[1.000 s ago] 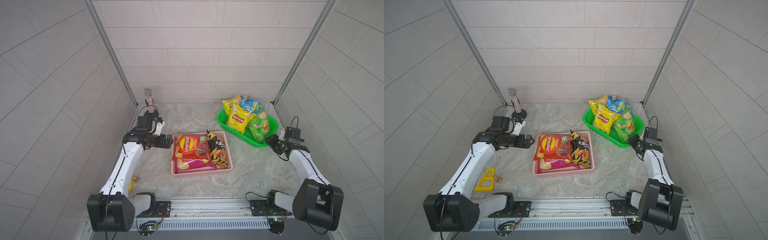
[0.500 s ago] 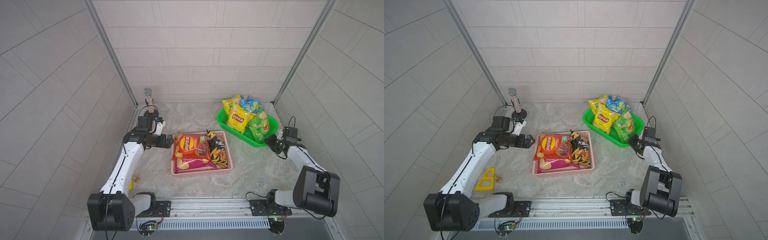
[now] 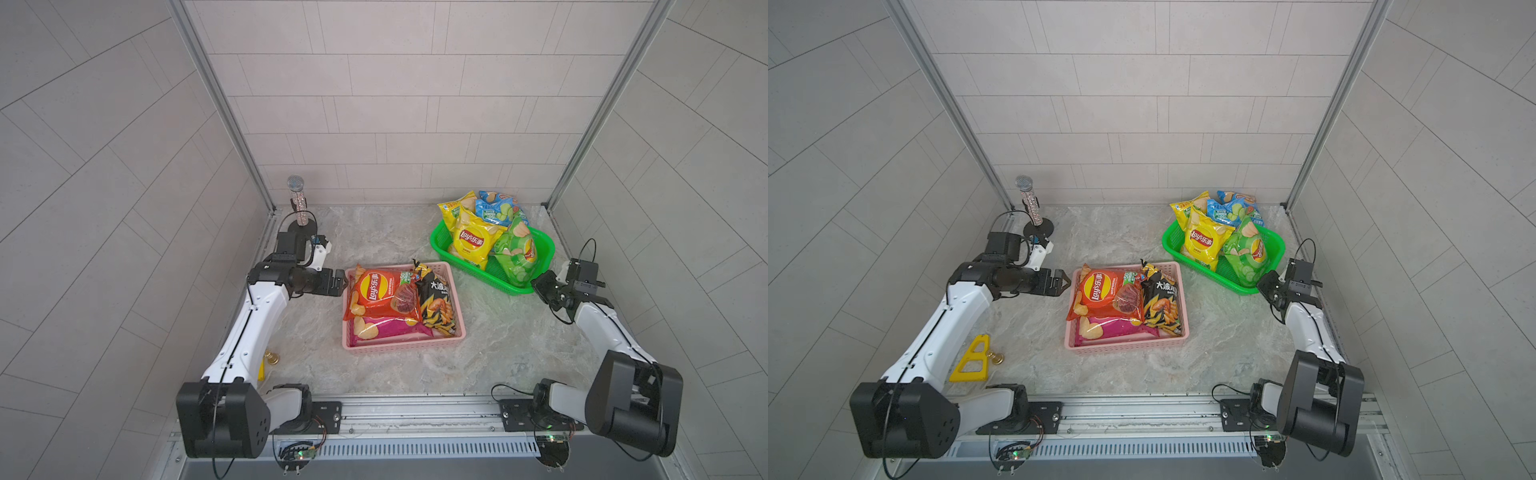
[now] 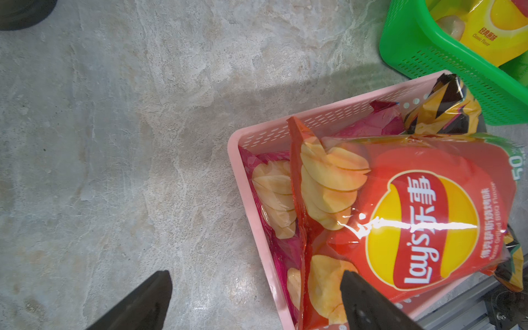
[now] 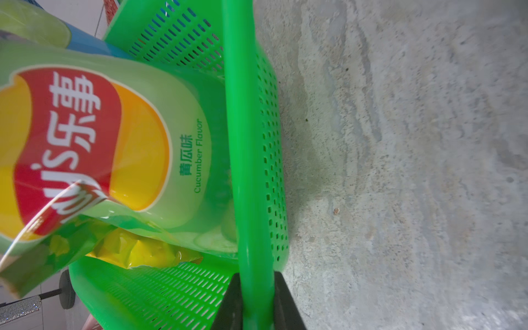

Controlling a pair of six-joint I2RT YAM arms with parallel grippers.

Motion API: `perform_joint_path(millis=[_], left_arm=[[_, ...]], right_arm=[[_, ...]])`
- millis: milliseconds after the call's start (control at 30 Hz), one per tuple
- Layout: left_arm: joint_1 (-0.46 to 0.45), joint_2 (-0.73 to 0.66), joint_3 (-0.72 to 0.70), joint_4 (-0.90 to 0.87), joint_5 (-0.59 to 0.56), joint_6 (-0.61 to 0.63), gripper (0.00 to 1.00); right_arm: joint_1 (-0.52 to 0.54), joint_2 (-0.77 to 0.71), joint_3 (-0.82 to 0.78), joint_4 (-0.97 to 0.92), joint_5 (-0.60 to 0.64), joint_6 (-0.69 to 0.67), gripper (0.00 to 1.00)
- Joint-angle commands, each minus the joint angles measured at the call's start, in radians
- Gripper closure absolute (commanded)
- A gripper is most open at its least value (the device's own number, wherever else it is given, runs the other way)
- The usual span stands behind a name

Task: Put the potato chips into the basket
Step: Move the basket to the center of the board.

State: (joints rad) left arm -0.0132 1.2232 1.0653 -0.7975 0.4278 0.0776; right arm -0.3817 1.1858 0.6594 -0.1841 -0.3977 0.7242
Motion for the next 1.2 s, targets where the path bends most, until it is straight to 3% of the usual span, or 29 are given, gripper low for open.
perform_joint_path(millis=[0, 433, 667, 800, 967, 1167], left_arm=[[0.003, 0.001, -0.011, -0.001, 0.014, 0.002, 0.0], [0.004, 0.005, -0.01, -0.003, 0.02, 0.003, 0.0], [0.003, 0.004, -0.01, -0.003, 0.017, 0.004, 0.0], [0.003, 0.004, -0.013, -0.003, 0.019, 0.005, 0.0], [0.003, 0.008, -0.013, -0.003, 0.021, 0.007, 0.0], [0.003, 0.014, -0.014, -0.003, 0.025, 0.008, 0.0]], right_arm=[[-0.033, -0.074, -0.02, 0.034, 0.116, 0.026, 1.0], [-0.247, -0.271, -0.182, 0.014, 0.212, 0.182, 1.0], [-0.258, -0.316, -0.21, 0.015, 0.223, 0.25, 1.0], [-0.257, -0.286, -0.197, 0.057, 0.131, 0.22, 1.0], [-0.185, -0.229, -0.16, 0.057, 0.039, 0.143, 1.0], [0.048, -0.173, -0.089, 0.021, 0.062, 0.049, 1.0]])
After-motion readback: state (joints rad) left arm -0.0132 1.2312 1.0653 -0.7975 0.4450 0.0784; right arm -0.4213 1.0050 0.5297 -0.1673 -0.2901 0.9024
